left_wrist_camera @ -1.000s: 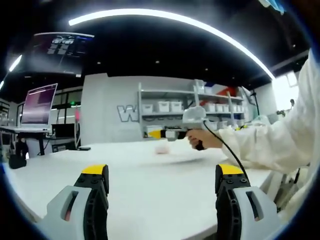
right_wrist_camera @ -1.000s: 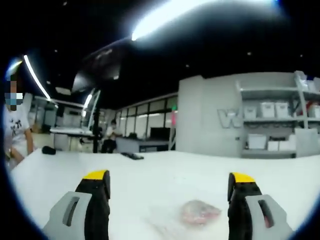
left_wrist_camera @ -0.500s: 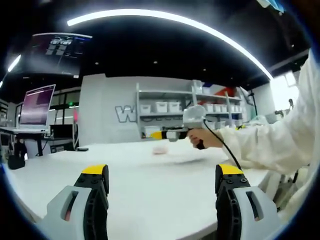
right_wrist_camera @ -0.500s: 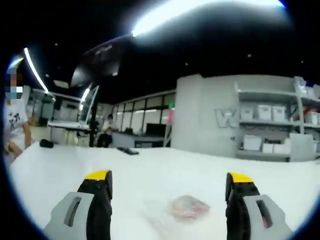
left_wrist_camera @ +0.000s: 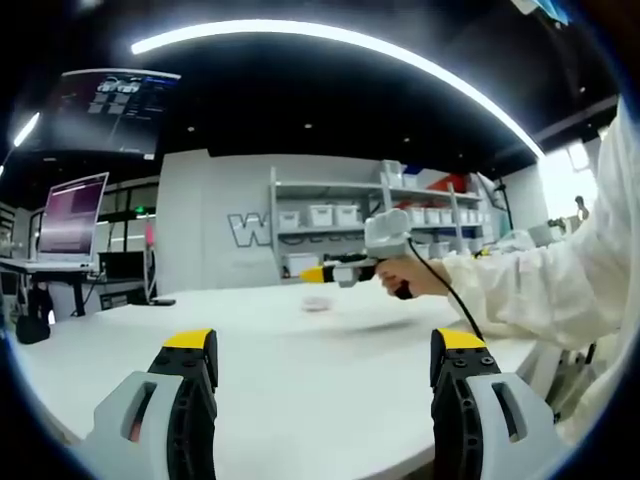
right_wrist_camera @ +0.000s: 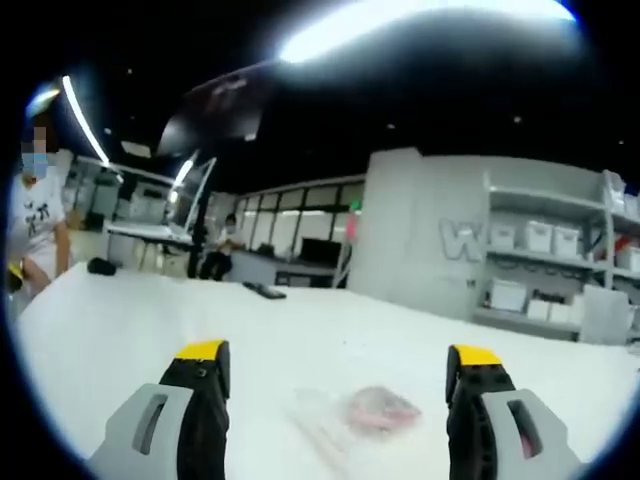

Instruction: Open the resealable bag by pulling the two sides of the seal apart until the entire bag opening is separated and visibly accessible.

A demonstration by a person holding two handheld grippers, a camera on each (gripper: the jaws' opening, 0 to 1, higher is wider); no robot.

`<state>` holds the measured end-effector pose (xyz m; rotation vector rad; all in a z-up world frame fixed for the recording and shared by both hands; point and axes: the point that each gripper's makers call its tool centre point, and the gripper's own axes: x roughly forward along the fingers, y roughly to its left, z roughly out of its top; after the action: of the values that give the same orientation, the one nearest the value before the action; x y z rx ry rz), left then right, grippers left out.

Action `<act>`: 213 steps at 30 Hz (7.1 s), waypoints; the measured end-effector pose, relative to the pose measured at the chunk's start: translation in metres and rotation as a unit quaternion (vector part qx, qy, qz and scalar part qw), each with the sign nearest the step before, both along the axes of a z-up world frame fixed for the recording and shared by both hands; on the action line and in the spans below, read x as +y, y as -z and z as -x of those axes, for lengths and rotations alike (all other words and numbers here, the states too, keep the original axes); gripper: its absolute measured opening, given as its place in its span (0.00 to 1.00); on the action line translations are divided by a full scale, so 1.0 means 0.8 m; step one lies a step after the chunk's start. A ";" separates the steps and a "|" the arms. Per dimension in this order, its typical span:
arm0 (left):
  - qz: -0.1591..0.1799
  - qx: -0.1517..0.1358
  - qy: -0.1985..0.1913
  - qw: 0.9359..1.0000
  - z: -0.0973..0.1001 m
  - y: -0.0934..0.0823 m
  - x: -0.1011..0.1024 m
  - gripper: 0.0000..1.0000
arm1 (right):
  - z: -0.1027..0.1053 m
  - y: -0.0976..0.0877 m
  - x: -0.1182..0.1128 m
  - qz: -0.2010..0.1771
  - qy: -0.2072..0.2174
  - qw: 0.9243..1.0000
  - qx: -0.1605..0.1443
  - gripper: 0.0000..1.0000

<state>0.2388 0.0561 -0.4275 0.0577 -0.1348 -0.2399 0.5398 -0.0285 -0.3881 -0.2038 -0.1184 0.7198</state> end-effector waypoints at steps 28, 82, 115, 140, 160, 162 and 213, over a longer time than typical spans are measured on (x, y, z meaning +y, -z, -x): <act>-0.004 0.001 0.002 1.000 0.001 0.001 -0.005 0.87 | 0.024 0.000 -0.018 0.119 0.016 0.990 -0.076 0.81; 0.001 0.000 -0.002 1.000 0.003 0.003 -0.002 0.87 | 0.070 0.001 -0.046 0.073 0.009 0.996 -0.055 0.77; 0.002 -0.005 -0.006 1.000 0.006 -0.001 0.003 0.87 | 0.111 -0.004 -0.080 -0.020 -0.002 1.000 0.010 0.75; 0.007 -0.002 -0.010 1.000 0.010 0.002 0.007 0.87 | 0.130 0.007 -0.093 -0.034 -0.005 0.999 0.029 0.72; 0.008 -0.007 -0.009 1.000 0.010 0.000 0.007 0.87 | 0.151 0.005 -0.106 -0.069 -0.006 0.997 0.042 0.69; 0.008 -0.007 -0.009 1.000 0.010 0.000 0.008 0.87 | 0.156 0.009 -0.109 -0.053 0.000 0.998 0.033 0.69; 0.006 0.001 -0.015 1.000 0.008 0.008 0.009 0.87 | 0.232 0.012 -0.146 0.087 0.037 0.992 -0.089 0.70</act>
<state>0.2321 0.0636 -0.4336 0.0469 -0.1327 -0.2101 0.3543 -0.1455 -0.3976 -0.4376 -0.2176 0.6367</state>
